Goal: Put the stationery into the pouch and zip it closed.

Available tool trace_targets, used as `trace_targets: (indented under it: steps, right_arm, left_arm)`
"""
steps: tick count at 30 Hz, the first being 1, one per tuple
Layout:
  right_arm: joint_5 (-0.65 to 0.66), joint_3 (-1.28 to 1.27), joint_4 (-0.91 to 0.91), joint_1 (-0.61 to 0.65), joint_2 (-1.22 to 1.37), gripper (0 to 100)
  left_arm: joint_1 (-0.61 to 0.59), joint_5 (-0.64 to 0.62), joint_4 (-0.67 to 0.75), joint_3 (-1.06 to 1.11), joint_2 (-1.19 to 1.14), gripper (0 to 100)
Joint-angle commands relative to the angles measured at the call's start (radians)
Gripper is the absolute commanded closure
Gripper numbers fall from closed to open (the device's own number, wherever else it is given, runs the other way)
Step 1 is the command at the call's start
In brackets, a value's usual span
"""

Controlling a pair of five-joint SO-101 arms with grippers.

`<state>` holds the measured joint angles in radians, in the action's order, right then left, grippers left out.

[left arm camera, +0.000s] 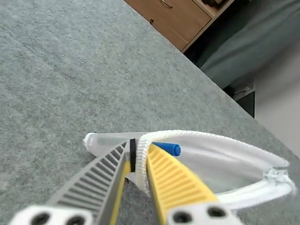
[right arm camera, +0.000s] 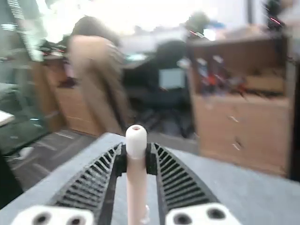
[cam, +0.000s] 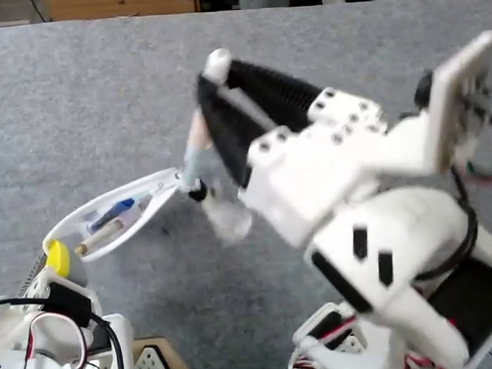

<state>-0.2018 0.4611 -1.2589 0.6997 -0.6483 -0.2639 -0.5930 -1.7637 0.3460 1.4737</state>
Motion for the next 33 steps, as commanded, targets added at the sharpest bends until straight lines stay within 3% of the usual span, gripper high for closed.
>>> trace_targets:
  steps: [1,9,13,24,26,33]
  right_arm:
    - [0.038,-0.188,0.178,0.115,-0.101,98.7]
    - [0.157,-0.596,0.511,0.276,-0.220,98.7]
    - [0.215,-0.716,0.559,0.342,-0.226,98.7]
    - [0.377,-0.915,0.640,0.347,-0.232,98.1]
    - [0.410,-0.915,0.621,0.350,-0.232,93.3]
    - [0.417,-0.871,0.512,0.350,-0.229,60.4]
  left_arm:
    - [0.005,-0.009,0.006,-0.008,-0.005,97]
    - [0.005,-0.009,0.005,-0.008,-0.002,97]
    - [0.005,-0.009,0.005,-0.008,-0.002,97]
    - [0.004,-0.006,0.005,-0.008,-0.002,97]
    - [0.004,-0.006,0.005,-0.008,-0.002,97]
    - [0.004,-0.006,0.005,-0.008,-0.002,97]
